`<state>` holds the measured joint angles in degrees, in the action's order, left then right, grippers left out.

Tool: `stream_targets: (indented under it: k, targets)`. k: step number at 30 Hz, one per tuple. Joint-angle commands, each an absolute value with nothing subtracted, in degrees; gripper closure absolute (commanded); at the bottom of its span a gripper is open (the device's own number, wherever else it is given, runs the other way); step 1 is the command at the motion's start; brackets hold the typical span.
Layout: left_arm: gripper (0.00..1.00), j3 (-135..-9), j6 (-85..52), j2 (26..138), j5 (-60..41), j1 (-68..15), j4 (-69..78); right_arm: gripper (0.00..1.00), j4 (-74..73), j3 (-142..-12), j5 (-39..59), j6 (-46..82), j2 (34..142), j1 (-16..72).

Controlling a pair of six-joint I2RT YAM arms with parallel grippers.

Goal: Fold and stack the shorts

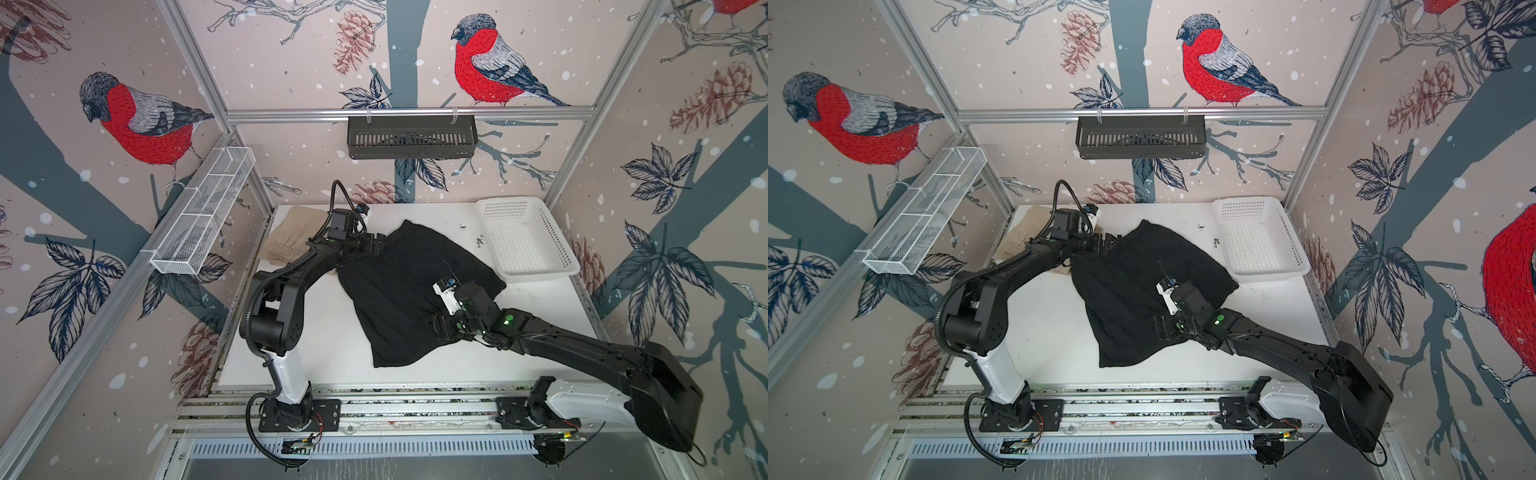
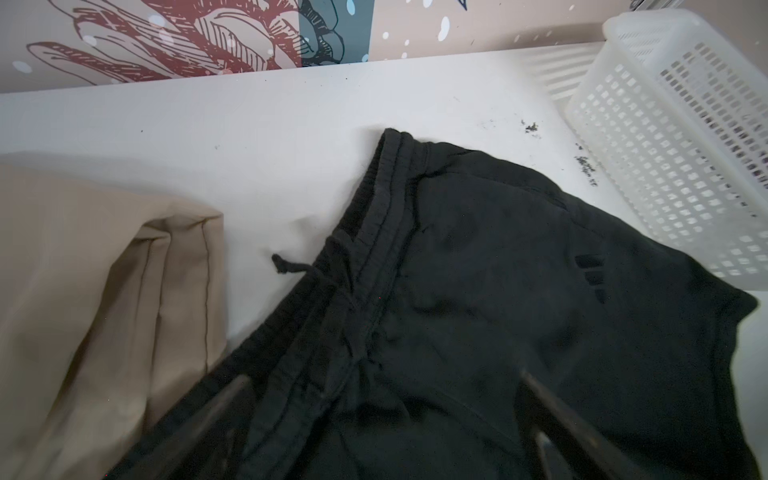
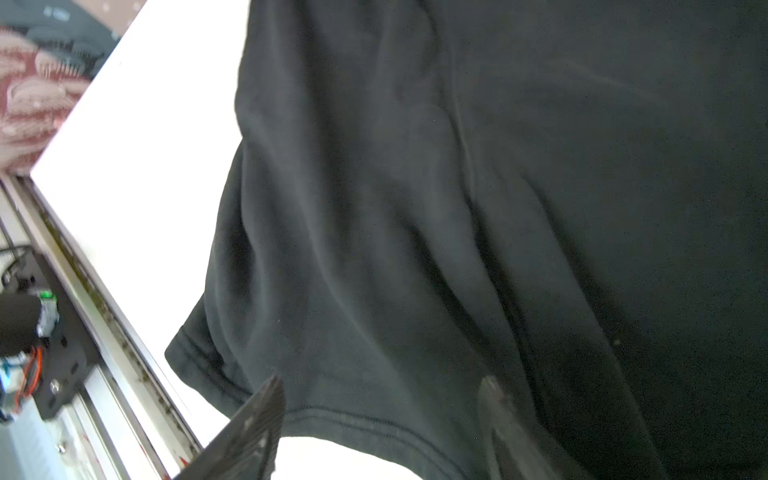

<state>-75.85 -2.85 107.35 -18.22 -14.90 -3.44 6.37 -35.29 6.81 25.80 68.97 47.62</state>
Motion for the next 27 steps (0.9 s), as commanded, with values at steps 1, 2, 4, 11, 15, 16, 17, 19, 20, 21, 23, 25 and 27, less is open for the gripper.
stream_targets:
  k: [1,2,4,11,15,16,17,19,20,21,23,25,27]
  targets:
    - [0.03,-80.43,1.95,112.17,-21.52,-15.01,-5.48,0.20,5.55,-33.57,5.28,35.17,68.47,45.49]
    - [0.03,-81.82,2.22,113.71,-21.58,-15.12,-6.28,0.17,4.90,-32.26,5.72,36.39,68.00,44.54]
    - [0.03,-83.41,2.76,115.94,-21.97,-15.69,-6.37,0.17,3.77,-30.25,6.23,38.12,67.24,42.76]
    - [0.03,-89.25,2.37,121.95,-26.86,-19.90,-8.44,0.18,1.21,-30.77,7.55,36.32,70.28,42.70]
    - [0.03,-93.55,-3.45,119.92,-14.44,-19.21,-19.90,0.18,7.40,-39.37,0.33,28.50,74.79,50.73]
    - [0.03,-93.16,-5.07,118.70,-12.12,-18.18,-21.06,0.18,8.56,-41.44,-0.87,26.96,76.50,52.56]
    - [0.03,-92.10,-6.26,117.17,-10.58,-16.61,-21.28,0.17,9.12,-43.48,-1.17,25.27,78.63,54.31]
    - [0.03,-90.25,-7.65,115.12,-6.86,-14.13,-21.08,0.15,8.03,-46.78,-0.12,23.14,83.29,57.23]
    - [0.03,-89.57,-8.12,114.52,-5.11,-12.88,-21.36,0.15,6.92,-48.68,0.55,22.34,86.55,58.98]
    - [0.03,-89.08,-8.45,114.19,-4.09,-11.69,-21.92,0.15,6.73,-51.11,1.49,21.47,89.93,60.80]
    - [0.03,-87.75,-9.80,113.34,-3.88,-9.57,-22.22,0.15,8.02,-56.07,0.74,20.44,95.84,64.21]
    - [0.03,-85.85,-10.59,112.07,-4.33,-8.10,-21.23,0.14,10.48,-60.24,-0.22,19.83,100.30,66.67]
    - [0.03,-84.22,-10.13,110.78,-4.59,-7.65,-19.81,0.14,10.76,-62.40,-0.43,19.75,102.72,68.70]
